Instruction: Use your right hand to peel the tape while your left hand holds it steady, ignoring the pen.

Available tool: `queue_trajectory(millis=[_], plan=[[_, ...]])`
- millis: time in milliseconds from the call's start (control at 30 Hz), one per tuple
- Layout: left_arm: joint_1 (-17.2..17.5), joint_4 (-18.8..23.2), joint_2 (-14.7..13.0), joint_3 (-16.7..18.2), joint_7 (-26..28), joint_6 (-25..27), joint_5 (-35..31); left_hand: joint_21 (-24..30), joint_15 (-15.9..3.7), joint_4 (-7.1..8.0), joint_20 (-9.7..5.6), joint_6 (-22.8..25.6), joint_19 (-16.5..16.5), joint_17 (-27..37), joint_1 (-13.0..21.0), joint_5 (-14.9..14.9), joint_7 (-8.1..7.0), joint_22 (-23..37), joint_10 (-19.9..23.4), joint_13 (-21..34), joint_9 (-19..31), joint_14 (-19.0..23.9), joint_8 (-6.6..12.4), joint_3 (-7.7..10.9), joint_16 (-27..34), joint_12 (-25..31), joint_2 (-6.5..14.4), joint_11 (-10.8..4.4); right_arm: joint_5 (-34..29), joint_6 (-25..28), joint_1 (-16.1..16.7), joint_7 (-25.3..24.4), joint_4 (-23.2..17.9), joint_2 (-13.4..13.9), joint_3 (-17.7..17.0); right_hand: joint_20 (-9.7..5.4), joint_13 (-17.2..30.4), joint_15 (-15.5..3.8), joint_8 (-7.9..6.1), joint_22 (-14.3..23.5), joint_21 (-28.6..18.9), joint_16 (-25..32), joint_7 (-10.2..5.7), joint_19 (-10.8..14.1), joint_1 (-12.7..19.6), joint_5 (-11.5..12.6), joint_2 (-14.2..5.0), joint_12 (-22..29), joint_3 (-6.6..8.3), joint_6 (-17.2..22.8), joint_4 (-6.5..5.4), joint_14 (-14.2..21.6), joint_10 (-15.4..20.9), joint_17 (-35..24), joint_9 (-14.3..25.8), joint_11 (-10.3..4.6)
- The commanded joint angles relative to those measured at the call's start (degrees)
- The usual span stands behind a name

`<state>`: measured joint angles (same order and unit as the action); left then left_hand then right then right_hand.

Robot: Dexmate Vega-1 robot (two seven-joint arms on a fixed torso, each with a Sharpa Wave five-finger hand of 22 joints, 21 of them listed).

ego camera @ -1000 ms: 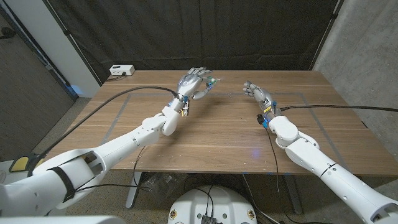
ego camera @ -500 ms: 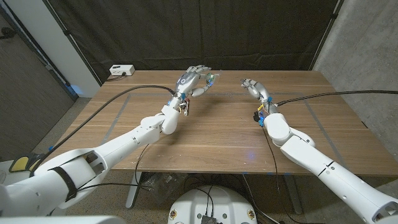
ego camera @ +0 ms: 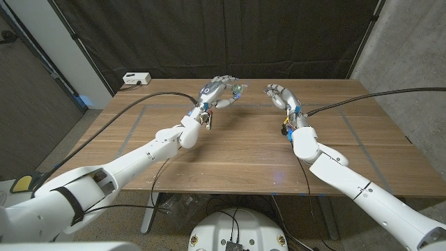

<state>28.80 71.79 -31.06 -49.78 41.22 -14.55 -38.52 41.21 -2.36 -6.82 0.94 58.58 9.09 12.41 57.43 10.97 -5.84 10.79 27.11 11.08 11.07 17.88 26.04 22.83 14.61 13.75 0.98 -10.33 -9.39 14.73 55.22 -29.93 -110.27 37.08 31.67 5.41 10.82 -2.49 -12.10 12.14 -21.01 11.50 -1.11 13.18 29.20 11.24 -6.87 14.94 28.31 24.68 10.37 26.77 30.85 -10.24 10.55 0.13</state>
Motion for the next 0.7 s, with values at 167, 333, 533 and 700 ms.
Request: queue_trajectory(millis=[167,333,533,700], plan=[[-0.9,2.7,-1.6,1.0,-10.5,-2.3,1.5,0.4,-5.38,0.24,0.57,4.7,-0.5,0.2,2.2,0.0,2.45,0.3,-0.7,0.2,1.7,-0.8,1.7,-0.28,-0.4,-0.5,2.5,0.34,-14.6,17.3,-2.0,-1.0,-5.1,-1.8,5.2,-2.06,1.3,-4.41,0.05,0.7,-2.0,1.8,-0.86,3.0,7.5,-0.9,0.67,1.2,0.64,0.8,0.43,3.4,2.4,-1.4,0.2,-1.42],[-1.2,3.1,-1.8,0.9,-11.7,-2.1,0.2,0.5,-5.33,0.21,0.66,4.6,-0.6,0.3,2.3,0.0,2.33,0.3,-0.7,0.2,1.7,-0.9,1.73,-0.35,-0.5,-0.6,2.5,0.35,-17.9,20.6,-3.0,-0.6,-5.6,-2.2,6.9,-2.78,1.6,-5.82,-0.18,0.9,-2.6,2.6,-1.55,3.6,9.9,-0.9,1.23,1.7,0.33,1.6,0.4,4.5,3.2,-2.0,0.3,-2.29],[-1.3,3.7,-2.0,0.7,-13.0,-1.0,-1.3,0.4,-4.99,0.19,0.77,4.4,-0.9,0.3,2.4,0.1,2.06,0.3,-1.1,0.2,1.8,-1.2,1.73,-0.39,-0.7,-0.8,2.6,0.54,-21.2,23.0,-4.0,0.5,-6.0,-2.2,8.7,-3.23,2.3,-7.52,-0.41,1.2,-3.2,4.3,-2.43,3.6,12.2,-0.5,2.36,3.0,-1.04,2.3,-0.13,6.6,5.8,-3.4,0.3,-3.13],[-1.5,3.5,-1.9,0.4,-13.4,-0.8,-2.1,0.5,-4.95,0.16,0.68,4.5,-1.0,0.4,2.6,0.2,1.95,0.3,-1.1,0.2,1.9,-1.5,1.89,-0.43,-0.9,-0.9,2.7,0.47,-24.7,25.8,-5.0,1.6,-6.5,-2.5,10.6,-3.89,3.1,-8.64,-1.09,1.4,-4.1,6.4,-3.54,4.1,14.0,0.0,3.34,4.8,-2.95,4.9,-0.55,8.4,8.3,-5.5,0.4,-4.61]])
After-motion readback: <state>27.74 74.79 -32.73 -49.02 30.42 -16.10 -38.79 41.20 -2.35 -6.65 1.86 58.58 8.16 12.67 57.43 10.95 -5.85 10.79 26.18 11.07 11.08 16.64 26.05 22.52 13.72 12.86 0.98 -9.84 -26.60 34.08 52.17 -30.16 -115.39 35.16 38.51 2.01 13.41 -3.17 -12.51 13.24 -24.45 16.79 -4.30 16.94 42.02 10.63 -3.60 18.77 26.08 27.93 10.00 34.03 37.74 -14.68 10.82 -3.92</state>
